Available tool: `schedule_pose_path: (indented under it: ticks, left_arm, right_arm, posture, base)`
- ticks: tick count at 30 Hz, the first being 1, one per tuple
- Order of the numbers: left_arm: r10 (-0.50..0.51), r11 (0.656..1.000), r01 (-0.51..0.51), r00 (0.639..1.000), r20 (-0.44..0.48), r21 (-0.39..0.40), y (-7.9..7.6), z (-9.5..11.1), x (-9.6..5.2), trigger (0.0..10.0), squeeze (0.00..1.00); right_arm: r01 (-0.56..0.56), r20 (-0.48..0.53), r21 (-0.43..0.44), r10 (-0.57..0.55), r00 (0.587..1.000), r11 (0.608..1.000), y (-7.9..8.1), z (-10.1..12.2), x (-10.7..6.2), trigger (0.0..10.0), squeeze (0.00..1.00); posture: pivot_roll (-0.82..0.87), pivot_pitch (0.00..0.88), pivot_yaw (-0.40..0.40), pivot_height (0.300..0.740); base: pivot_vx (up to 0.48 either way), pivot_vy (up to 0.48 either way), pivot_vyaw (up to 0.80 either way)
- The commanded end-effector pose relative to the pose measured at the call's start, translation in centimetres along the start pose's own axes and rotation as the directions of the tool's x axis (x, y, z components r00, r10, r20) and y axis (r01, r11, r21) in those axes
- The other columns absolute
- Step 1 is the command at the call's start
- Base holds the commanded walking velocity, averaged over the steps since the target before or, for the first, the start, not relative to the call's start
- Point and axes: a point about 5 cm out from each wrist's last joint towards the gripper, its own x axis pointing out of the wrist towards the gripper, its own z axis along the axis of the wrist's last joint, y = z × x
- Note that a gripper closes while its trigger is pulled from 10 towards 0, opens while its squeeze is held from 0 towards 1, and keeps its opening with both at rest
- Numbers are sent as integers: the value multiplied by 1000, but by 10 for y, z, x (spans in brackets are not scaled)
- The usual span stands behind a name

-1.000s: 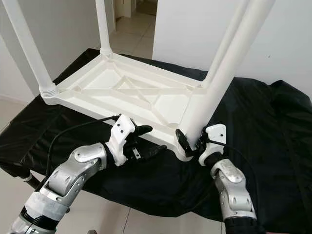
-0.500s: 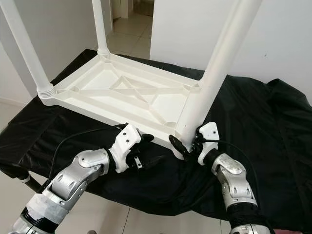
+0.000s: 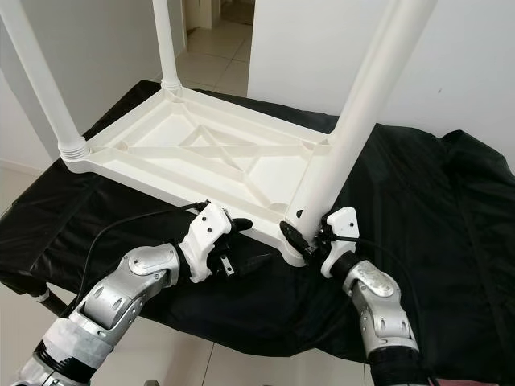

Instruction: Building children table

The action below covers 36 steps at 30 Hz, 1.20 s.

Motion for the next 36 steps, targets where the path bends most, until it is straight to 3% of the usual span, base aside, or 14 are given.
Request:
schedule_pose_path:
  ticks: [1, 4, 6, 7, 8, 11, 14, 17, 19, 31, 32, 34, 36]
  left_arm:
    - [-49, 999, 49, 999, -2, 3, -2, -1, 2, 10000, 0]
    - [-53, 999, 53, 999, -13, 6, -4, -4, 3, 10000, 0]
    - [-53, 999, 53, 999, -12, 6, -5, -4, 3, 10000, 0]
    - [-56, 998, 56, 998, -11, 3, -4, -4, 3, 10000, 0]
    - [-56, 998, 56, 998, -11, 3, -4, -4, 3, 10000, 0]
    - [-58, 998, 58, 998, -8, -1, -4, -4, 2, 10000, 0]
    - [-57, 998, 57, 998, -10, -3, -3, -4, 1, 10000, 0]
    - [-51, 999, 51, 999, -17, -6, -3, -5, -2, 10000, 0]
    - [-37, 999, 36, 999, -16, -13, -1, -5, -4, 10000, 0]
    - [-13, 1000, 13, 1000, 2, -5, 0, -3, -1, 10000, 0]
    - [-14, 1000, 14, 1000, 2, -4, 0, -3, -1, 10000, 0]
    - [-11, 1000, 11, 1000, 2, 2, 0, -3, 0, 10000, 0]
    - [14, 1000, -14, 1000, 1, 23, 3, -2, 0, 10000, 0]
  right_arm:
    - [45, -21, 17, -45, 999, 999, 2, -5, 0, 10000, 0]
    - [252, -35, -17, -252, 967, 968, 11, -17, -7, 10000, 0]
    - [259, -32, -22, -260, 965, 966, 12, -17, -8, 10000, 0]
    - [411, -41, 21, -409, 911, 912, 17, -22, -12, 10000, 0]
    - [411, -41, 21, -409, 911, 912, 17, -22, -12, 10000, 0]
    - [586, -57, 70, -584, 810, 807, 20, -25, -18, 10000, 0]
    - [620, -59, 99, -617, 785, 779, 27, -24, -18, 10000, 0]
    - [624, -61, 153, -623, 780, 766, 41, -22, -13, 10000, 0]
    - [600, -46, 151, -601, 798, 786, 47, -19, -8, 10000, 0]
    - [609, -38, 128, -610, 792, 783, 45, -18, -5, 10000, 0]
    - [610, -39, 135, -611, 791, 781, 46, -18, -5, 10000, 1000]
    - [609, -37, 136, -611, 791, 781, 46, -17, -4, 10000, 1000]
    - [566, -8, 150, -571, 821, 811, 45, -13, -2, 10000, 1000]
  posture:
    - [-73, 0, -60, 740]
    - [-92, 0, -57, 740]
    - [-92, 0, -57, 740]
    - [-94, 0, -61, 740]
    - [-94, 0, -61, 740]
    - [-94, 0, -61, 740]
    - [-90, 0, -56, 740]
    - [-80, 0, -53, 740]
    - [-81, 0, -53, 740]
    - [-70, 0, -71, 740]
    - [-70, 0, -71, 740]
    - [-63, 0, -77, 740]
    - [-60, 0, -84, 740]
  base:
    - [0, 0, 0]
    - [0, 0, 0]
    - [0, 0, 0]
    - [0, 0, 0]
    - [0, 0, 0]
    - [0, 0, 0]
    - [0, 0, 0]
    - [0, 0, 0]
    - [0, 0, 0]
    - [0, 0, 0]
    - [0, 0, 0]
    - [0, 0, 0]
    - [0, 0, 0]
